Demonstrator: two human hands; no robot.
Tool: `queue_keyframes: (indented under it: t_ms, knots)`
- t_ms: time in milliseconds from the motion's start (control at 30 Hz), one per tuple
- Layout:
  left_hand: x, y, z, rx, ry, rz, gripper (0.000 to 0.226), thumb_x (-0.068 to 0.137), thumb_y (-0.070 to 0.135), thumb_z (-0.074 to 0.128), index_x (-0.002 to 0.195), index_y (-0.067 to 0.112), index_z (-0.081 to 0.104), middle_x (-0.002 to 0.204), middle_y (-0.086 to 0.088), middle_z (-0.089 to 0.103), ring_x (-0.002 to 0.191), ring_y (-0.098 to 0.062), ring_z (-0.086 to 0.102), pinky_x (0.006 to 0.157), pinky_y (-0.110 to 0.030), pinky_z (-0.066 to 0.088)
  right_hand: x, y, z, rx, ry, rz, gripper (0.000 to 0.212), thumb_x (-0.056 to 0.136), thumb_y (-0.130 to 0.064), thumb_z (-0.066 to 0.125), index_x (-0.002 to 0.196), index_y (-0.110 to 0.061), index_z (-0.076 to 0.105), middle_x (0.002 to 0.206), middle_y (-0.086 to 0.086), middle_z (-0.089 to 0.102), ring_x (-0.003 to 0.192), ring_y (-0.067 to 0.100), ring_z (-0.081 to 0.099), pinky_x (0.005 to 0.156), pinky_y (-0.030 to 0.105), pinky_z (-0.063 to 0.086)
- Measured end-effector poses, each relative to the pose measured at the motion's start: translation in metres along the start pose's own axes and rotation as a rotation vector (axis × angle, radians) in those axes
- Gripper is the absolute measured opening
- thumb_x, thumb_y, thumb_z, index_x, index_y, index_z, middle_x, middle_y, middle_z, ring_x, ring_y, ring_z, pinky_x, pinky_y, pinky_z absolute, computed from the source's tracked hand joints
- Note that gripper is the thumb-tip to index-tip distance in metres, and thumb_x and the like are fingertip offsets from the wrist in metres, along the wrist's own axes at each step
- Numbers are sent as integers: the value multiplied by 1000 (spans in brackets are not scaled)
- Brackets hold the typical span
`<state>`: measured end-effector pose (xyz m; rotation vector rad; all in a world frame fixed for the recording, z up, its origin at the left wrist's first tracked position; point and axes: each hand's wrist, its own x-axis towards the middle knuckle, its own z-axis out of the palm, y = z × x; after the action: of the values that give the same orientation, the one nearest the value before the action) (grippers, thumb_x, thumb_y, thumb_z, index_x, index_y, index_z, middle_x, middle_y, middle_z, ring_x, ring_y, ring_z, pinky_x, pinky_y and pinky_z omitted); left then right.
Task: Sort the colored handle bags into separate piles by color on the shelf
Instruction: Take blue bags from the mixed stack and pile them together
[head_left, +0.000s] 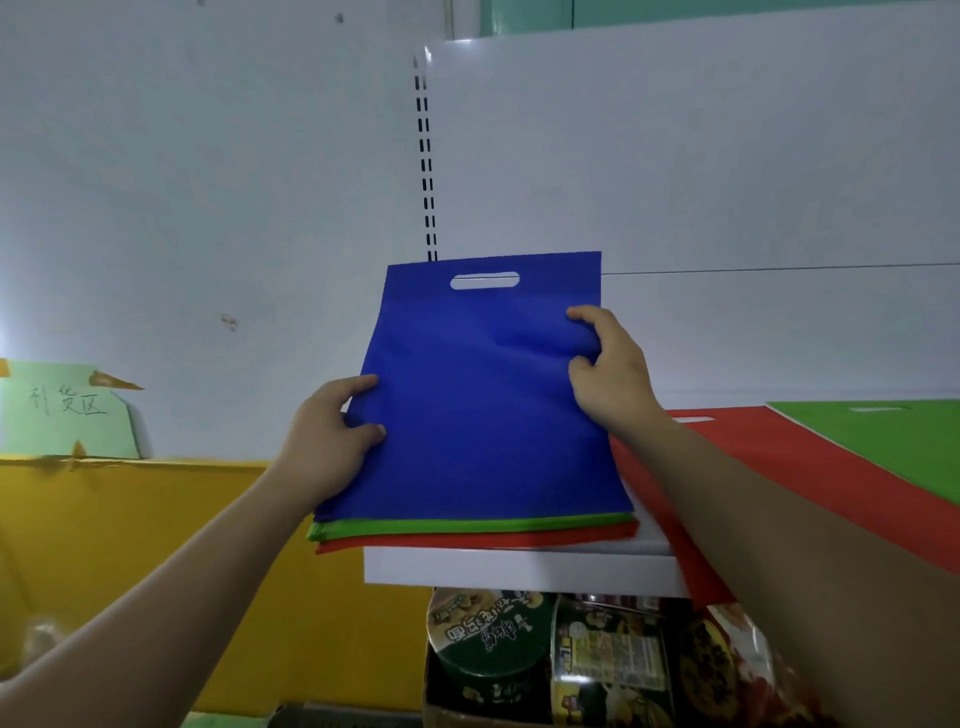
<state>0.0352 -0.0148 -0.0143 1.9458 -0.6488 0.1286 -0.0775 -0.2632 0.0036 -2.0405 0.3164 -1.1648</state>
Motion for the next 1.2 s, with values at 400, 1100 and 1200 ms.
queue_keyframes:
  t_ms: [400,1100,1200]
  knots:
    - [-3,4,5,213,127,185,52,88,3,58,137,17,45,141,0,42,127,-18,40,104,-29,34,32,-12,-10,-346,-330,129,51,88,-7,57,135,-24,44,127,3,51,92,21,55,74,28,47]
    - [-21,54,8,-36,113,407,53,85,2,62,133,16,49,136,1,45,120,-16,45,99,-21,33,-9,-54,-80,-219,161,12,53,96,-16,51,145,-22,34,144,-4,42,122,12,45,86,9,30]
    - [-29,66,16,-126,42,464,52,84,2,63,133,17,50,133,4,45,119,-18,47,104,-27,35,-28,-62,-110,-294,246,44,53,95,-16,52,144,-23,35,143,-6,43,123,11,44,91,13,31]
